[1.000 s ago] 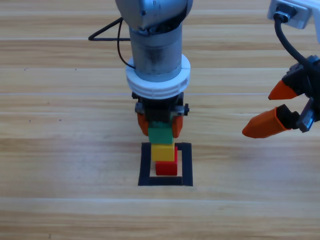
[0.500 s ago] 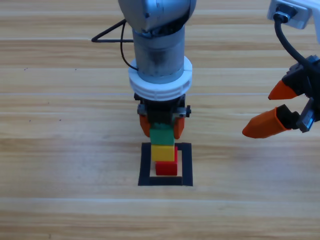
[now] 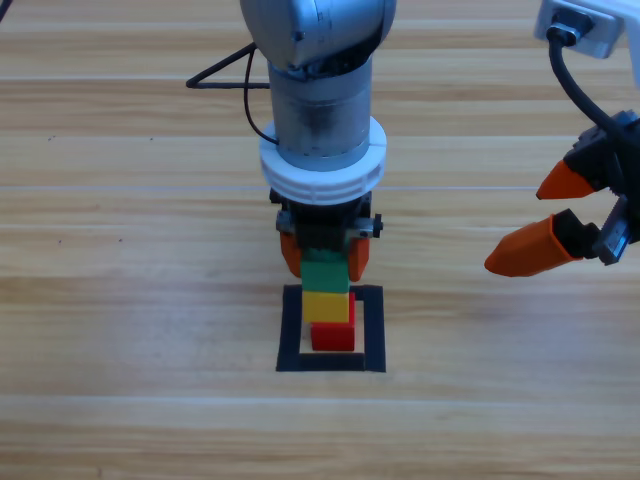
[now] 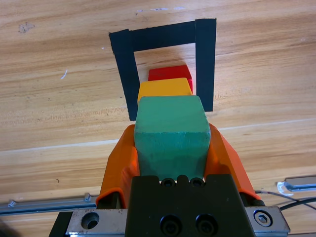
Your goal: Stack the blocks in the rectangular block: red at the bottom, yellow in the middle, green on top
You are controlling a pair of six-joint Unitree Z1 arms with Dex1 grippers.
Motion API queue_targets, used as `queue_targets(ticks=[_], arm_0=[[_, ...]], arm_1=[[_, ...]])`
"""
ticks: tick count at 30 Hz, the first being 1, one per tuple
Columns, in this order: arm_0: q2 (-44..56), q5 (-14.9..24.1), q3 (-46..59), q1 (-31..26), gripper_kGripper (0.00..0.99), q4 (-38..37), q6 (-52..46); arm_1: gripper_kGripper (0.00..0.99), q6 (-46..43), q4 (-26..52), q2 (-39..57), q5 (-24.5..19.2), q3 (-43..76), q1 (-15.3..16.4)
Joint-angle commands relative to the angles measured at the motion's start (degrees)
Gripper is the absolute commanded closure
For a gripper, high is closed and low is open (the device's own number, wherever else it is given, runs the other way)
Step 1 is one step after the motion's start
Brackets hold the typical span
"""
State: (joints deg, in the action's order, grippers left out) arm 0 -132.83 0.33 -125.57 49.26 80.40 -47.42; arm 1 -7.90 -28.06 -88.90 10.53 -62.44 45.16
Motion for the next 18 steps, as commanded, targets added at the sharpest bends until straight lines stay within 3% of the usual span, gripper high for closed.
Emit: queue_targets(ticks=[1, 2, 3, 4, 5, 6, 18], arm_0=[[-3.4, -0.5, -0.6, 1.8, 0.919, 0.5, 0.3], [-3.4, -0.5, -0.6, 1.8, 0.915, 0.5, 0.3], [-3.4, -0.5, -0.8, 1.8, 0.850, 0.5, 0.3], [-3.4, -0.4, -1.2, 2.0, 0.668, 0.5, 0.3], [-3.3, -0.4, -1.3, 2.2, 0.297, 0.5, 0.3], [-3.2, -0.4, -1.3, 2.2, 0.031, 0.5, 0.1], [0.4, 1.5, -1.3, 2.2, 0.000, 0.5, -0.7]], arm_1=[[0.000, -0.4, -0.2, -1.3, -0.2, 2.0, -1.3], [0.000, -0.4, -0.2, -1.3, -0.2, 2.0, -1.3], [0.000, -0.4, -0.2, -1.3, -0.2, 2.0, -1.3], [0.000, -0.4, -0.2, -1.3, -0.2, 2.0, -1.3], [0.000, -0.4, -0.2, -1.3, -0.2, 2.0, -1.3], [0.000, -0.4, -0.2, -1.3, -0.2, 2.1, -1.3], [0.000, -0.5, -0.1, -1.5, -0.2, 1.7, -1.3]])
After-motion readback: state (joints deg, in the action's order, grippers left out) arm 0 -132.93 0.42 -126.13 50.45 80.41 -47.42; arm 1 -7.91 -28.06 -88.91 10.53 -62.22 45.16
